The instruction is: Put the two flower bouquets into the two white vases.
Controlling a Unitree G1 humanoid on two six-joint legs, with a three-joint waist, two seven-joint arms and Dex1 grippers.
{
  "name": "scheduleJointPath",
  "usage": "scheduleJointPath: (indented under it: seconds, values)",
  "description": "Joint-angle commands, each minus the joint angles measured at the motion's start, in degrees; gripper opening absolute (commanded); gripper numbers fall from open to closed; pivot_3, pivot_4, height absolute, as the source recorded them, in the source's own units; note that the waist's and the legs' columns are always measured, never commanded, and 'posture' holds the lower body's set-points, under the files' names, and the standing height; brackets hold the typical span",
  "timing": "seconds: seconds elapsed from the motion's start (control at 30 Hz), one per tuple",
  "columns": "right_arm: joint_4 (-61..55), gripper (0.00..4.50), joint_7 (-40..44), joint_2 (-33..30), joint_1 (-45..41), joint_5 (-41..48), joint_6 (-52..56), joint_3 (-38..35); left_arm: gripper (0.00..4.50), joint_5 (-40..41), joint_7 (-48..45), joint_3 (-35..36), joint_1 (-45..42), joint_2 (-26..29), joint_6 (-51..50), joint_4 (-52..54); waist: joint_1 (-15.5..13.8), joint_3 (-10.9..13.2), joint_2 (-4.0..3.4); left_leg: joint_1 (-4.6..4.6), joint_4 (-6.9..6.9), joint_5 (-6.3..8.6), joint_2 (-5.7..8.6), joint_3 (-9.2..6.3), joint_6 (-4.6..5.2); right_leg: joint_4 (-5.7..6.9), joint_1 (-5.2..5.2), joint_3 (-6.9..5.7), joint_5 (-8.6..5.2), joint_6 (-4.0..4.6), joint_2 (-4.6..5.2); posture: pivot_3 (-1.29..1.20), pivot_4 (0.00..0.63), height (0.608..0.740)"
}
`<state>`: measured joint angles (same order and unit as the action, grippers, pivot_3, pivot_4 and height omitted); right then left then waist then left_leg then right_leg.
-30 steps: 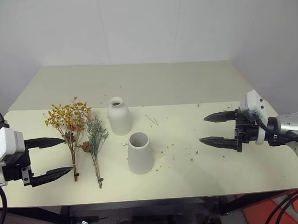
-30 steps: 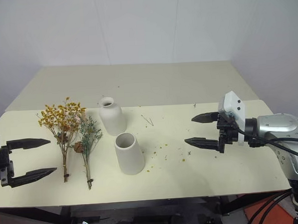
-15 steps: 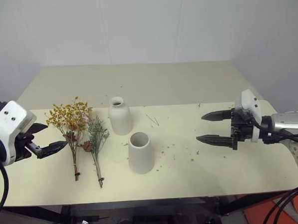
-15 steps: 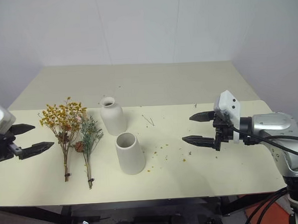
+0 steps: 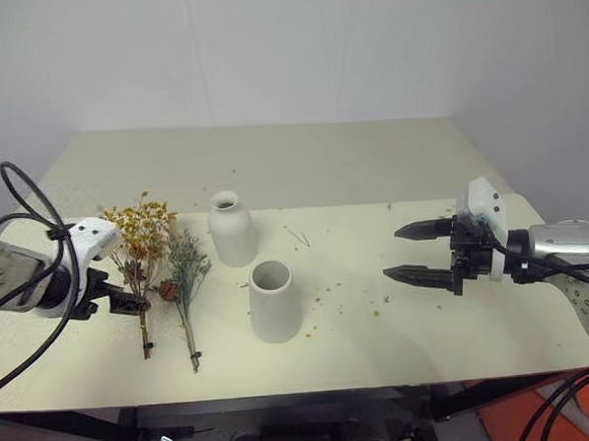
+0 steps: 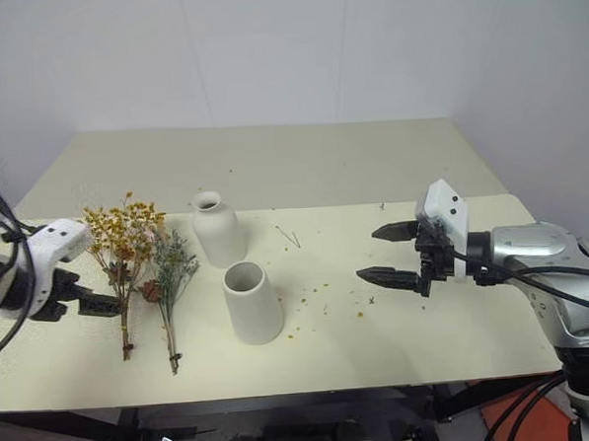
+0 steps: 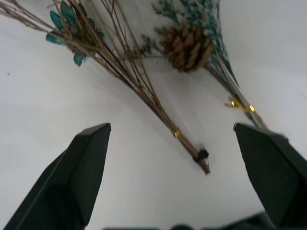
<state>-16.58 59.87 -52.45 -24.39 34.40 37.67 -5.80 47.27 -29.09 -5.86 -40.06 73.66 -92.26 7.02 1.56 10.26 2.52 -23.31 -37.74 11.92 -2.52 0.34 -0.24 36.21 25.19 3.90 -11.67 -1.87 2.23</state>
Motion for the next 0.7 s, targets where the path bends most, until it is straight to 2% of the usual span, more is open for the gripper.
scheduleJointPath:
  seconds: [0.03,0.23,0.37,0.5,0.7]
  values:
    - [-2.62,4.5,-0.96,-1.1,0.93,1.34,1.01,-3.58,4.47,1.85,5.3,-3.28,-4.53,-1.25,-0.24,-5.68,-0.08,0.0,0.0,-0.01,0.0,0.0,0.01,0.0,0.0,0.0,0.01,0.0,0.0,0.01,0.01,0.0,0.15,0.74]
    - [-4.04,4.5,-1.97,-1.5,1.95,2.06,2.16,-4.79,4.47,4.44,12.45,-6.82,-8.2,-7.86,-0.24,-13.23,-0.54,-0.01,0.01,0.04,-0.02,0.0,0.03,-0.01,0.0,0.04,-0.02,0.01,0.01,0.0,0.01,0.0,0.15,0.74]
    - [-4.83,4.5,-2.26,-1.76,2.63,2.35,2.83,-5.65,4.47,4.78,14.86,-7.83,-8.21,-9.11,-0.24,-15.28,-0.45,-0.01,0.01,-0.03,-0.02,0.0,0.03,-0.01,0.0,0.01,0.01,0.01,0.02,0.03,0.01,0.0,0.15,0.74]
    - [-5.5,4.5,-2.59,-1.85,3.26,2.71,3.3,-6.21,4.47,1.78,19.51,-6.87,-9.01,-11.79,-0.24,-20.96,-0.64,-0.01,0.01,0.03,-0.03,0.0,0.05,-0.02,0.0,0.04,-0.04,0.01,0.03,0.03,0.02,0.0,0.15,0.74]
    - [-5.81,4.5,-3.05,-1.94,3.45,3.13,3.48,-6.45,4.47,1.83,20.39,-6.47,-9.51,-13.94,-0.24,-23.74,-0.71,-0.01,0.02,-0.01,-0.04,0.0,0.06,-0.03,0.0,0.02,-0.03,0.0,0.05,0.06,0.03,0.0,0.15,0.74]
